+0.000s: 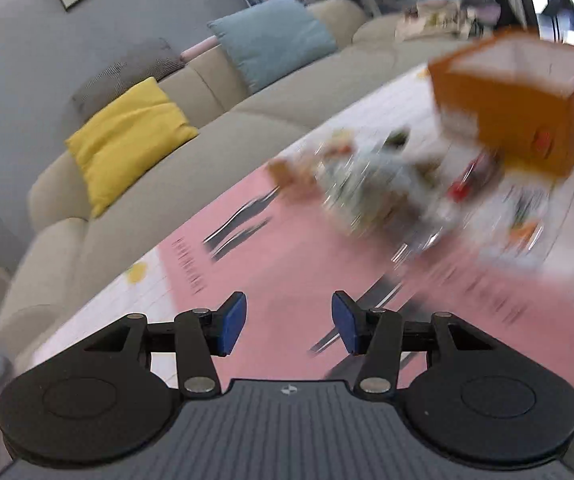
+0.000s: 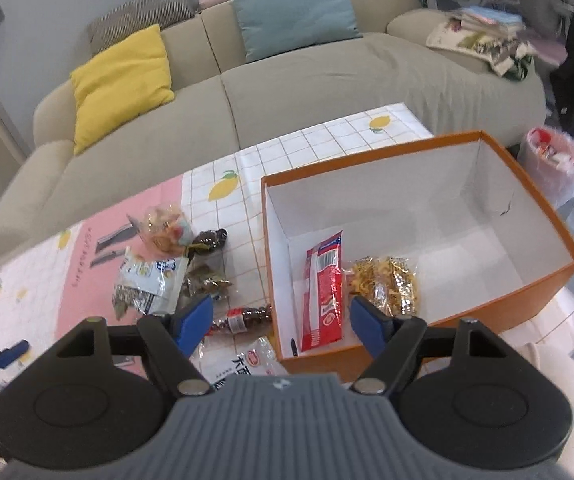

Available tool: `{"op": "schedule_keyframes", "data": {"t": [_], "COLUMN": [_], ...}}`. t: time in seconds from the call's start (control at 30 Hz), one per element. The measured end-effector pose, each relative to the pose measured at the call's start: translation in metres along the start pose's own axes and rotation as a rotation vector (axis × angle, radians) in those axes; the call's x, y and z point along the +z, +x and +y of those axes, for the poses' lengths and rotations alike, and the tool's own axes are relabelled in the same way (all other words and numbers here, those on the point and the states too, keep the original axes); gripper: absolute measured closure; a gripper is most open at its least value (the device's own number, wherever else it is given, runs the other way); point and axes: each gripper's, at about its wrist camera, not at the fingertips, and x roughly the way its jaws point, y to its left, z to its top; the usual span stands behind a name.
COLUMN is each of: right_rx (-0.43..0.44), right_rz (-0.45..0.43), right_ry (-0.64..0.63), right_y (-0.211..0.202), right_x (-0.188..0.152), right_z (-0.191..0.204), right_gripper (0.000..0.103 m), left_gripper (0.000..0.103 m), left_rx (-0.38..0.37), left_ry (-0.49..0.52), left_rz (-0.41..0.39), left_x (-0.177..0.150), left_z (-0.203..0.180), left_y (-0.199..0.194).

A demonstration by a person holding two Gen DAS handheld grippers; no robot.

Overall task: Organize snacks
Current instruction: 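Open both grippers and withdraw them from the box toward the snacks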

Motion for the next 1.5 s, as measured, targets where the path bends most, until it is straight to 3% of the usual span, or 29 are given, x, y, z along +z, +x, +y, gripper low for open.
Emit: {"op": "schedule_keyframes", "data": {"t": [0.2,0.37,0.47,0.7,0.9,0.97,1.1,1.23,1.33,1.5], "right_rx": [-0.061,-0.074,-0.071,-0.063,-0.068,-0.058,-0.042,-0.030,-0.006,0.059], "right_rz": [0.016,0.048,0.063,0.062,0.079,0.099,0.131,0.146,0.150,0.179], "right_ry": [-0.048,-0.105,-0.132,-0.198,-0.225,-0.242,-0.275,-0.302,-0.347,-0.444], "right_y": [-0.005,0.001,0.006,0.010,0.019,0.026,0.042,0.053,0.061,0.079], "right_x": [0.000,-0.003,-0.005,-0.009,-0.018,-0.023,-0.034,-0.040,-0.042,-0.039], "right_z": [0.036,0.070,0.087,0.111,0.108,0.108,0.107,0.105,0.105,0.107], "right_gripper": [0.029,0.029,0.029,0.028,0.026,0.026,0.028,0.030,0.033,0.042], "left_gripper": [0.045,0.044,0.044,0.043,0.041,0.028,0.023,0.015,0.013,0.010], "left_rx": [0.163,0.270,0.291,0.379,0.422,0.386,0.236,0.079,-0.009,-0.191], "left_ry": [0.159,0.195,0.231,0.314,0.200,0.150,0.035,-0.013,0.005,0.156], "left_rz": [-0.014,-0.021,-0.013,-0.072,-0.112,-0.133,-0.144,-0.158,-0.168,-0.147], "left_x": [-0.060,-0.092,-0.108,-0.115,-0.085,-0.067,-0.030,0.007,0.030,0.066], "left_z": [0.027,0.047,0.051,0.050,0.071,0.070,0.065,0.059,0.053,0.030], "left_y": [0.022,0.022,0.024,0.009,-0.011,-0.018,-0.025,-0.026,-0.022,-0.005]}}
